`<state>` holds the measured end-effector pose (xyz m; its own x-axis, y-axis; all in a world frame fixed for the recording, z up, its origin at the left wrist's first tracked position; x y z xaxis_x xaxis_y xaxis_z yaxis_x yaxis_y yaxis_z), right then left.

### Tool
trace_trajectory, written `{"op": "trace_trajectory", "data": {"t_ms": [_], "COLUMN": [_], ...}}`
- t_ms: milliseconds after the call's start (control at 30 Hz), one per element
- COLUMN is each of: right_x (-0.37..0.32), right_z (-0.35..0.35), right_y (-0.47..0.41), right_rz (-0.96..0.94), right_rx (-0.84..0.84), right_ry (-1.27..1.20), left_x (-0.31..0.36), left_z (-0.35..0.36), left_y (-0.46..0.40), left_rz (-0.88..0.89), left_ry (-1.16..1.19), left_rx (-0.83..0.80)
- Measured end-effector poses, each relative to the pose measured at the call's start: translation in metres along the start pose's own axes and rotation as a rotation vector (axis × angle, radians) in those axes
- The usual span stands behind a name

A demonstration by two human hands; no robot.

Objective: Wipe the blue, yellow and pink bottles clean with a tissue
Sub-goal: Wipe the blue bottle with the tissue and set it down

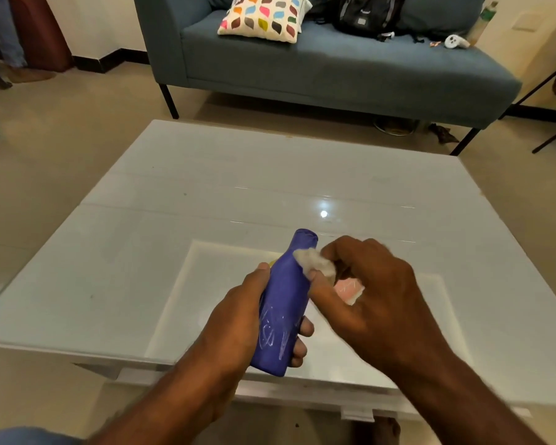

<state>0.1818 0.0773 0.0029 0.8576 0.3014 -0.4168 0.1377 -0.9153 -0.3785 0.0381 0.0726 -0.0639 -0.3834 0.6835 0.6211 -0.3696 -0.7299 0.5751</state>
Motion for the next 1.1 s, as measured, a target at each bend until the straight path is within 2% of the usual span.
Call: {"op": "trace_trajectory", "data": {"t_ms": [33,100,233,267,367,500,733,933,1100], "right_x": [0.006,0.002,-0.026,-0.024,-0.001,0.023,0.022,0.014,0.000], "right_z": [-0.003,-0.003,0.009,0.007,-0.013,-0.021,-0.011,0.001,0.006], "right_y": [-0.002,0.000,0.014,0.012,0.000,-0.005,-0.004,0.000,0.003], "right_rz": [0.028,0.011,-0.144,-0.124,-0.006,0.150,0.213,0.233,0.107], "right_rx": [0.012,-0.001,-0.088,-0.069,0.090,0.175,0.106,0.022,-0.131], "right_ry": [0.001,-0.010,-0.020,-0.053,-0.198,-0.407,-0.525,-0.475,-0.531], "left_x": [0.000,0.001,0.011,0.010,0.004,-0.001,-0.005,-0.006,-0.002], "left_z": [0.002,0.001,-0.012,-0.012,-0.003,-0.008,-0.006,-0.005,-0.007], "left_y": [0.001,0.001,0.002,0.002,0.001,-0.004,-0.003,-0.003,-0.004], "left_rz": [-0.039,0.019,0.238,0.240,0.120,0.099,0.081,0.062,0.130], "left_ry": [0.032,0.033,-0.114,-0.102,0.023,0.138,0.103,0.154,0.169], "left_rx": [-0.050,-0.032,0.224,0.216,0.016,-0.017,-0.081,-0.107,-0.066]}}
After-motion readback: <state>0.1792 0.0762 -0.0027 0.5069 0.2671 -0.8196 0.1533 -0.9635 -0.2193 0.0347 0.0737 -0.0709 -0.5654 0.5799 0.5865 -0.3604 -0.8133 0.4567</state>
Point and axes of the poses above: each hand's wrist, its own y-axis away from the middle knuckle, its own z-axis out of the palm, x = y × z, the point moved 6 cm from there along -y, towards the middle knuckle, and after that the axes turned 12 degrees about y, right-handed, at the moved point
